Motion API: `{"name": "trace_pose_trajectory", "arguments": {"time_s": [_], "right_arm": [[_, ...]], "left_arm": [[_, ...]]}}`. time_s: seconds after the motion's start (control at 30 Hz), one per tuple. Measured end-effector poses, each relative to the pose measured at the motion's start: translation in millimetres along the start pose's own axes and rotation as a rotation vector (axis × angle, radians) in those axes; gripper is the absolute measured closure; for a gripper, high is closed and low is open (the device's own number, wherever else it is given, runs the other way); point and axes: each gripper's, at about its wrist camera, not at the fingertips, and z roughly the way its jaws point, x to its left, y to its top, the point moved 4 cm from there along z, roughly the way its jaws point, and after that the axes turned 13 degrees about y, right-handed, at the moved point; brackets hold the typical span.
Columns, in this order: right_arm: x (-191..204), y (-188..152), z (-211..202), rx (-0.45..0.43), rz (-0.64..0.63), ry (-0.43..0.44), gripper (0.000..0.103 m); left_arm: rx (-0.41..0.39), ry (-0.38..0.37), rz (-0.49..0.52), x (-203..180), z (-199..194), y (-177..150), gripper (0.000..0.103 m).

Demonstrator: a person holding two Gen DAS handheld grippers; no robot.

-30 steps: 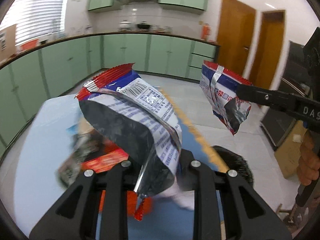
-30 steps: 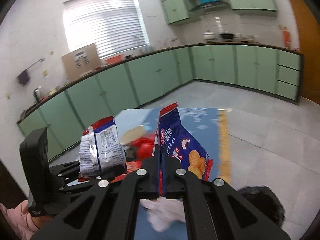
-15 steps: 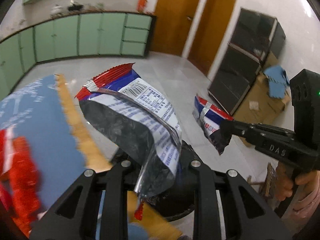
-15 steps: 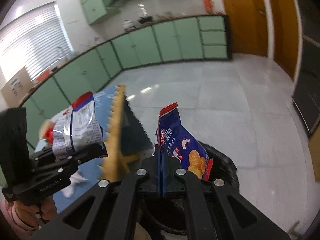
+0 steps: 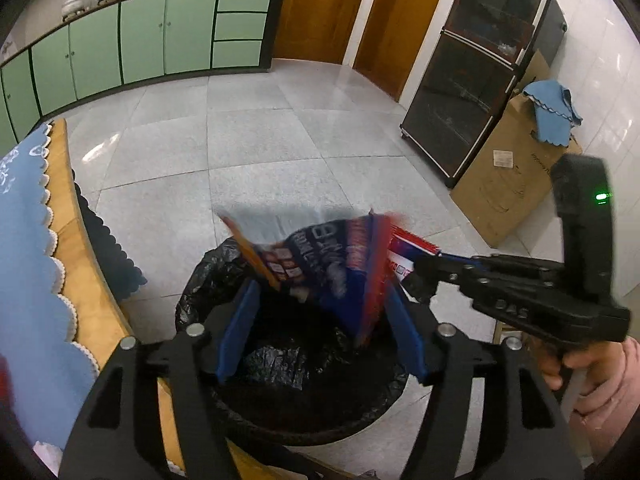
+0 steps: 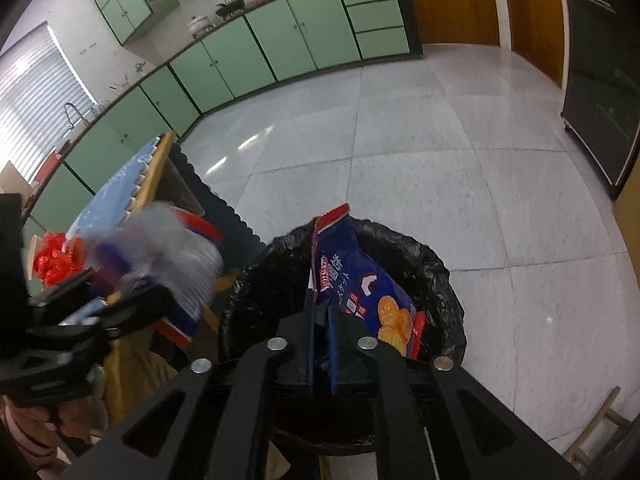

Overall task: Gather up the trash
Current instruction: 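Carry both bags to the black bin and open both tools to drop them, then return to the table and grasp the red plastic bag with the right tool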

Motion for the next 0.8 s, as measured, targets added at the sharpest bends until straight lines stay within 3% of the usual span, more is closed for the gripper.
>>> {"name": "trace_pose_trajectory", "arguments": {"time_s": [0.2, 0.3, 0.37, 0.47, 0.57, 0.8], "right_arm": [[-6, -9, 20, 0.044, 0.027, 0.003, 0.089], [-4, -9, 21, 0.047, 0.019, -0.002, 0.074], [3, -8, 18, 0.04, 0.005, -0.008, 0.056], [18, -1, 9, 0.014, -0.03, -0.01, 0.047], [45, 9, -6, -0.039, -0.068, 0.016, 0.038], [148, 27, -21, -0.132, -0.256, 0.137, 0.027]], "left_arm": [[0.006, 0.006, -0.019, 8, -10, -3, 0.036], [-0.005, 0.017, -0.043, 17, -20, -2, 0.035], [-0.031, 0.038, -0.06, 27, -33, 0, 0.035], [-0.079, 0.087, -0.084, 41, -55, 3, 0.034], [-0.132, 0.149, -0.114, 56, -82, 3, 0.033], [-0.223, 0.356, -0.231, 117, -152, -22, 0.03]]}}
